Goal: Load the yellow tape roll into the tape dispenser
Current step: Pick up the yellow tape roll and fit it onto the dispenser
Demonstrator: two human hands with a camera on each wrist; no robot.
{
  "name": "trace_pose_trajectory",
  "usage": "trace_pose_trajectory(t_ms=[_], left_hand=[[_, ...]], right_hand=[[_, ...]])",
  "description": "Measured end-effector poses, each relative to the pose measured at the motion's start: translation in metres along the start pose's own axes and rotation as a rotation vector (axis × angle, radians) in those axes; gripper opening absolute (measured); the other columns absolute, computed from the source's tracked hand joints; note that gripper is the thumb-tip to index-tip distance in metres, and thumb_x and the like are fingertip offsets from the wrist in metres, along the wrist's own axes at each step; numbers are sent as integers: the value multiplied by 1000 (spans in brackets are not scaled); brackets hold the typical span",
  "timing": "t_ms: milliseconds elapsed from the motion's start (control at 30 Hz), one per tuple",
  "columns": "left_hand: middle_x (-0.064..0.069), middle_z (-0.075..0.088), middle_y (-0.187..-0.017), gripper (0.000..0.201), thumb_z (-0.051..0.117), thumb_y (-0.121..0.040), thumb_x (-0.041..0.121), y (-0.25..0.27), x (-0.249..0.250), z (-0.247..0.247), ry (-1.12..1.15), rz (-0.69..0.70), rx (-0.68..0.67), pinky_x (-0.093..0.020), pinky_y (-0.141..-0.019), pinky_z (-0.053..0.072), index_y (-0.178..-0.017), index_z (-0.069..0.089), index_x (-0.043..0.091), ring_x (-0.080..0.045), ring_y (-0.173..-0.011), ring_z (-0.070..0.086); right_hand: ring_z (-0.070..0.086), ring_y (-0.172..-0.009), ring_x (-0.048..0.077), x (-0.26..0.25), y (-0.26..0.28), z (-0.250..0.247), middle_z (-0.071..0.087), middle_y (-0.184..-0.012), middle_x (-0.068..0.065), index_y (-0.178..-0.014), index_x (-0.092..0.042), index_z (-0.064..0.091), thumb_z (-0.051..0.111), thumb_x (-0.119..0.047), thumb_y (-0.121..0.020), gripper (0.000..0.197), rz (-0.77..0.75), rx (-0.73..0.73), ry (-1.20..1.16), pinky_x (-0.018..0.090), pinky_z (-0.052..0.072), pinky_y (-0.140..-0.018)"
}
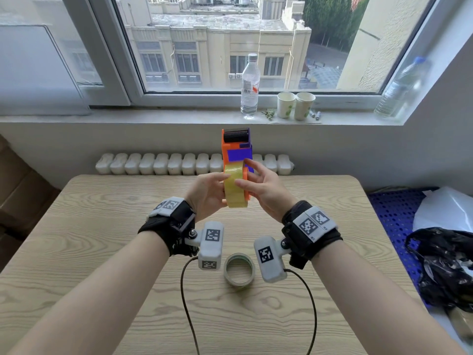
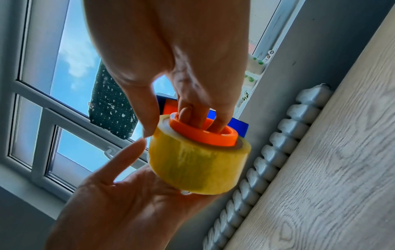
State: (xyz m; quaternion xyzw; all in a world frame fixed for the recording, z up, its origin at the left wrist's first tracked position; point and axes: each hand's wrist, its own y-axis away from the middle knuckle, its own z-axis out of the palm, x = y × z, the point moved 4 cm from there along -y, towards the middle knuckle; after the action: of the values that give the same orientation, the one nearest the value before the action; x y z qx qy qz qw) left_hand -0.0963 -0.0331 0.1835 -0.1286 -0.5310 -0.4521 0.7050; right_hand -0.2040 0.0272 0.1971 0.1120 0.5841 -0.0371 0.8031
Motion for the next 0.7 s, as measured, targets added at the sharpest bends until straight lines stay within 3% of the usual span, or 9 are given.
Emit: trace_pose_trajectory(t_ms=[200, 367, 433, 533, 700], left_hand=[[-15, 69, -103, 45, 39, -94, 29, 7, 6, -1, -74, -24, 29, -46, -91, 48, -129, 51, 3, -30, -93, 67], [-15, 70, -104, 43, 34, -95, 29, 15, 14, 5, -53, -38, -19, -46, -88, 50, -126, 52, 4, -30, -97, 66], [-18, 66, -110, 46, 33, -95, 27, 16, 18, 7, -22, -33, -23, -52, -94, 46, -131, 47, 2, -33, -104, 62], [-17, 70, -101, 46, 32, -93, 24, 19, 23, 10, -6, -25, -43, -53, -95, 44, -130, 45, 0, -31, -99, 65], [-17, 70, -104, 45, 33, -93, 26, 24, 29, 14, -4, -6, -72, -50, -92, 46, -129, 46, 1, -29, -98, 66]], right_hand=[[62, -98, 21, -4, 6, 5, 56, -127, 26, -140, -5, 31, 55, 12, -83, 63, 0, -33, 30, 35, 48, -94], [62, -102, 24, -16, 12, 9, 60, -123, 22, -121, -14, 51, 58, 4, -85, 41, -13, -12, 67, 35, 50, -91], [62, -103, 25, -20, 12, 8, 61, -121, 21, -131, -8, 46, 60, -1, -86, 48, -13, 32, 67, 33, 52, -89], [63, -90, 20, -23, 10, 7, 62, -116, 17, -135, -5, 43, 57, -4, -88, 49, -4, 71, 45, 27, 53, -77], [57, -86, 25, -32, 13, 7, 62, -107, 18, -132, -7, 48, 53, -5, -86, 47, 0, 76, -5, 35, 46, -79]])
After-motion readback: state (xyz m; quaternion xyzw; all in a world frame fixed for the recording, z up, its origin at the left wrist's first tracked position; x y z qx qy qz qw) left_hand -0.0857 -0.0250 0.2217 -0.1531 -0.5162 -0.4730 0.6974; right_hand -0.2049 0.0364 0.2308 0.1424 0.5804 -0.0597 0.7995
